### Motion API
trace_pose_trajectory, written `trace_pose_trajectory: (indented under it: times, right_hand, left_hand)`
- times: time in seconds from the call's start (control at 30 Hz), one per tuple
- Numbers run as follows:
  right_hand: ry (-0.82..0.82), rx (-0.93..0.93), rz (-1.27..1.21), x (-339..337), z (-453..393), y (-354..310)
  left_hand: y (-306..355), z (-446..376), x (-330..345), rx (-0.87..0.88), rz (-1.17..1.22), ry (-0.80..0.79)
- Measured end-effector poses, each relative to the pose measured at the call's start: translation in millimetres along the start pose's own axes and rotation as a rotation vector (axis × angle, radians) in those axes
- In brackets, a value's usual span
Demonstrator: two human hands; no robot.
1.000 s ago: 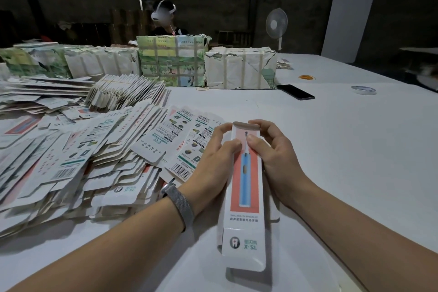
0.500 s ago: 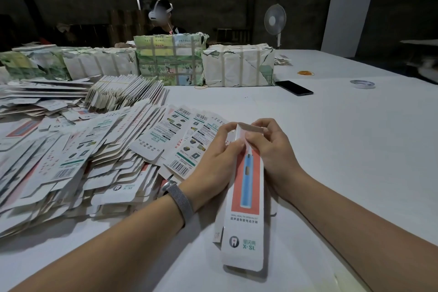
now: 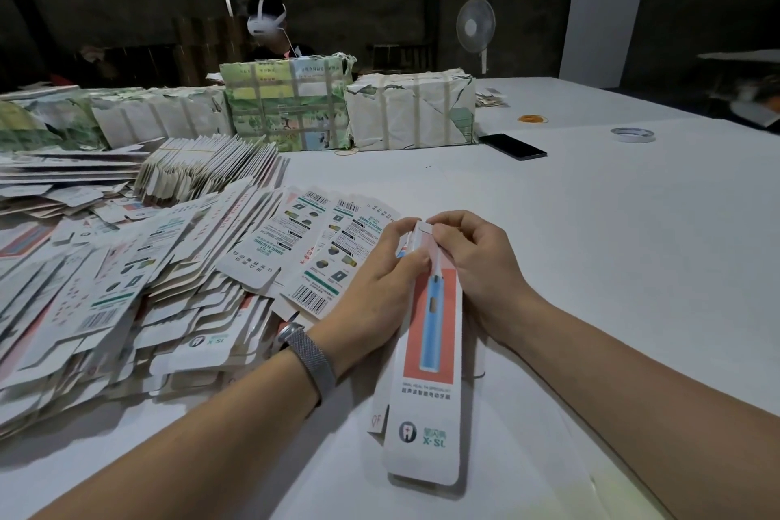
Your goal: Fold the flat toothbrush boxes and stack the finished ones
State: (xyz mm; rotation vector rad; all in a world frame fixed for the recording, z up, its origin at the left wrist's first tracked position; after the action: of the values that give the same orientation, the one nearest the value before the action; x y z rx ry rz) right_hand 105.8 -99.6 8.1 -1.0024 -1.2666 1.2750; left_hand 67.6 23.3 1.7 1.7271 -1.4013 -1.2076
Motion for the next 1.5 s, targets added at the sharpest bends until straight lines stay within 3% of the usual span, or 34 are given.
trace_pose_trajectory:
  times: [0.77, 1.5]
  right_hand:
    - [0.071, -0.033, 0.014, -3.0, 3.3, -6.1]
    - [-0.010, -0.020, -0.071, -1.6, -0.7, -3.6]
  left_hand:
    - [-3.6, 0.4, -0.8, -0.022, 0.122, -0.053]
    - [12.7, 4.0, -4.0, 0.007, 0.048, -0.061]
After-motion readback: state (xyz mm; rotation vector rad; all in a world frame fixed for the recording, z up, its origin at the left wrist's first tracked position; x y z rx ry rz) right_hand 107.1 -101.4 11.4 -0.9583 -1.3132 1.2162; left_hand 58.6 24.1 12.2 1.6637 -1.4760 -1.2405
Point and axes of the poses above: each hand's wrist, its own z-axis away from the middle knuckle, its own x-axis out of the palm, y = z × x, the point moved 6 cm from there along -z, towards the middle knuckle, and after that the axes turned 14 degrees about x, right-handed, at the moved point
